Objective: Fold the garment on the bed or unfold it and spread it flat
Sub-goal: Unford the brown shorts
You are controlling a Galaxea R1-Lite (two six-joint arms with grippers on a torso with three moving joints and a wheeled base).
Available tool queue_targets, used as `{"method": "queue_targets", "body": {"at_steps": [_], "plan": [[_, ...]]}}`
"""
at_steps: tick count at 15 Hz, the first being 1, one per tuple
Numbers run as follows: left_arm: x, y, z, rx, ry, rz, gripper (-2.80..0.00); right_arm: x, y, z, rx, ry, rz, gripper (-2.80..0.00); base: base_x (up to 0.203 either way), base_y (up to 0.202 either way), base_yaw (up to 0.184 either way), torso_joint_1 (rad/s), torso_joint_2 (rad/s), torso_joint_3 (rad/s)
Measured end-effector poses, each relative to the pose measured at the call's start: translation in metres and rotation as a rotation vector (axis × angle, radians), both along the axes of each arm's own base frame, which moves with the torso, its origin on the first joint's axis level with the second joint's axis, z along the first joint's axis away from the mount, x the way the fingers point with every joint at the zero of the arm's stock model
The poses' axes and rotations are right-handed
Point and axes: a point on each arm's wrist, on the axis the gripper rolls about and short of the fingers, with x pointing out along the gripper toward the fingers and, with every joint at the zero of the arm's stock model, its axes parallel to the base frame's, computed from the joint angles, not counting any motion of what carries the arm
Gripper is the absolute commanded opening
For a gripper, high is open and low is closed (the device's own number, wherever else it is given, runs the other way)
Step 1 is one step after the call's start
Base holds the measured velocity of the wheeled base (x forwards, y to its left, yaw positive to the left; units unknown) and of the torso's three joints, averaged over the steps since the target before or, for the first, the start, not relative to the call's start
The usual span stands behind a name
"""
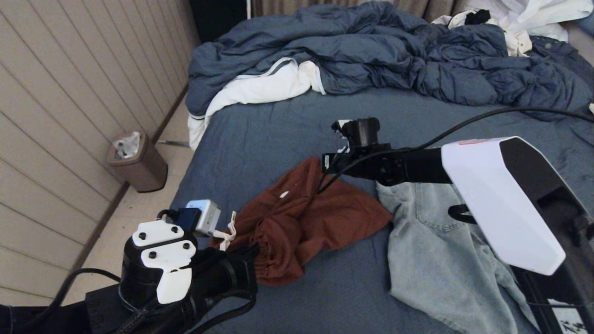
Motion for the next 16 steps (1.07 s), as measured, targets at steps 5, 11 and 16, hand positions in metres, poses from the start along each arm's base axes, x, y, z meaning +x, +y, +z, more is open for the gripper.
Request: {"method": "queue_targets", "body": {"at_steps": [5, 11, 16], "plan": [[0.004, -0.004, -0.001, -0.051, -0.011, 0.022, -2.8, 0.002, 0.015, -0.009, -0.007, -0.044, 0.029, 0.0, 0.0, 0.0, 0.0, 0.0, 0.0, 0.0], [0.006, -0.004, -0.003, -0.053, -0.011, 0.023, -2.8, 0.005, 0.03, -0.031, -0.017, -0.041, 0.039, 0.0, 0.0, 0.0, 0.0, 0.0, 0.0, 0.0], [0.007, -0.005, -0.005, -0.047, -0.006, 0.026, -2.8, 0.008, 0.032, -0.046, -0.041, -0.015, 0.043, -2.8, 0.0, 0.0, 0.0, 0.0, 0.0, 0.0]]}}
